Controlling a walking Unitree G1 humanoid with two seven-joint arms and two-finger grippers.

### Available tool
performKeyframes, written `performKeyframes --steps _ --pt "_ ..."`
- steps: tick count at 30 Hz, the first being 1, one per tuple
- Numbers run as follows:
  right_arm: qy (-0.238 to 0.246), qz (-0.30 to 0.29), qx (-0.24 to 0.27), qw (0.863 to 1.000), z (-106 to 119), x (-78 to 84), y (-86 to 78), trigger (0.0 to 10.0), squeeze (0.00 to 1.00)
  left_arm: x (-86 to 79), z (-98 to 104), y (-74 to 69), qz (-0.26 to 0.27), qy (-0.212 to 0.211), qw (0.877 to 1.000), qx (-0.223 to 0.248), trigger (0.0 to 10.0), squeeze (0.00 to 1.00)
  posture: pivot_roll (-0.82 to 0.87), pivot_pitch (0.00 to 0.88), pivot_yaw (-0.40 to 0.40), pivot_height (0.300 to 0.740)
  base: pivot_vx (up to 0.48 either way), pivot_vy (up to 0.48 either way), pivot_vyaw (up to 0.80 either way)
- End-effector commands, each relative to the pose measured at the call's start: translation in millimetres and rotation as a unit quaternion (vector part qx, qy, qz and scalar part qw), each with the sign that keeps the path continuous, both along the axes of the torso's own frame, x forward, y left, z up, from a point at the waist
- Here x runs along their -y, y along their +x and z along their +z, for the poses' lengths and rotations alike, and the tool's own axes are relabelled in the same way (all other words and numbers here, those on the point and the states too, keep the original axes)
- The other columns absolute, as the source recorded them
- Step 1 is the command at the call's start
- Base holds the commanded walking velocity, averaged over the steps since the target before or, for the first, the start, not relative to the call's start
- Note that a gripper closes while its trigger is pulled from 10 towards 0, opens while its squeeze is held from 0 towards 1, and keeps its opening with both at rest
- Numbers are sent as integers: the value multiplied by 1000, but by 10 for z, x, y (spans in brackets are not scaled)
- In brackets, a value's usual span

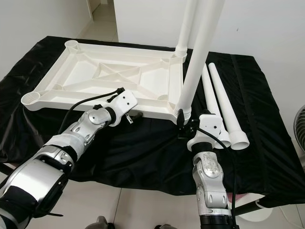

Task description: Building children table

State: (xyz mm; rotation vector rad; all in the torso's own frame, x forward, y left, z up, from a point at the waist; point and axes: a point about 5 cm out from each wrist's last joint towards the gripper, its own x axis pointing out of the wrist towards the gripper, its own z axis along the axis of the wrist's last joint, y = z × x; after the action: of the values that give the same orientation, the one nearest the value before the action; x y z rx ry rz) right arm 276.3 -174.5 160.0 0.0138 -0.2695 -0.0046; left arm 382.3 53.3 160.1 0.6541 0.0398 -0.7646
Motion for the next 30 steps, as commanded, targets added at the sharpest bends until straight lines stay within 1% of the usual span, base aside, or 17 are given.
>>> performKeyframes --steps 1,2,3,4,6,10,12,15,16,17,19,20,22,24,26,27,30 --pt "-3 -3 -3 1000 -11 1 -6 10000 0 21 -74 -36 -53 48 997 -41 10000 0 36 95 34 740 0 0 0" --pt "-2 -3 -2 1000 -9 -4 1 10000 0 20 -91 -36 -56 60 996 -45 10000 0 38 94 35 740 0 0 0" --pt "-2 -3 -2 1000 -9 -4 1 10000 0 20 -91 -36 -56 60 996 -45 10000 0 38 94 35 740 0 0 0" --pt "-2 -1 -2 1000 -7 -12 8 10000 0 26 -116 -42 -61 77 994 -51 10000 0 38 94 35 740 0 0 0" --pt "-2 0 -2 1000 -7 -17 17 10000 0 27 -137 -43 -62 87 992 -60 10000 0 45 93 32 740 0 0 0" --pt "-1 0 -2 1000 -7 -21 24 10000 0 36 -146 -45 -65 93 991 -69 10000 0 46 92 33 740 0 0 0" --pt "-1 2 -2 1000 -9 -31 37 10000 0 48 -159 -46 -68 97 989 -91 10000 0 49 90 34 740 0 0 0" --pt "-1 2 -2 1000 -9 -31 37 10000 0 48 -159 -46 -68 97 989 -91 10000 0 49 90 34 740 0 0 0" --pt "-1 2 -2 1000 -10 -33 41 10000 0 47 -170 -49 -68 94 987 -108 10000 0 50 89 35 740 0 0 0" --pt "-1 2 -2 1000 -11 -35 42 10000 0 41 -181 -49 -64 90 986 -123 4667 0 50 89 35 740 0 0 0" --pt "-1 2 -2 1000 -11 -35 42 10000 0 41 -181 -49 -64 90 986 -123 4667 0 50 89 35 740 0 0 0" --pt "-1 2 -2 1000 -12 -34 43 10000 0 41 -186 -56 -70 86 985 -134 0 0 49 88 35 740 0 0 0" --pt "-1 2 -2 1000 -12 -34 43 10000 0 41 -186 -56 -70 86 985 -134 0 0 49 88 35 740 0 0 0" --pt "0 2 -2 1000 -14 -31 45 10000 0 47 -198 -73 -86 84 982 -148 0 0 49 89 37 740 0 0 0" --pt "0 0 -2 1000 -14 -28 47 10000 0 46 -224 -103 -109 93 977 -156 0 0 49 89 37 740 0 0 0" --pt "0 0 -2 1000 -14 -28 47 10000 0 46 -224 -103 -109 93 977 -156 0 0 49 89 37 740 0 0 0" --pt "-1 0 -1 1000 -13 -30 47 10000 0 28 -254 -147 -140 93 970 -173 0 0 49 89 38 740 0 0 0"
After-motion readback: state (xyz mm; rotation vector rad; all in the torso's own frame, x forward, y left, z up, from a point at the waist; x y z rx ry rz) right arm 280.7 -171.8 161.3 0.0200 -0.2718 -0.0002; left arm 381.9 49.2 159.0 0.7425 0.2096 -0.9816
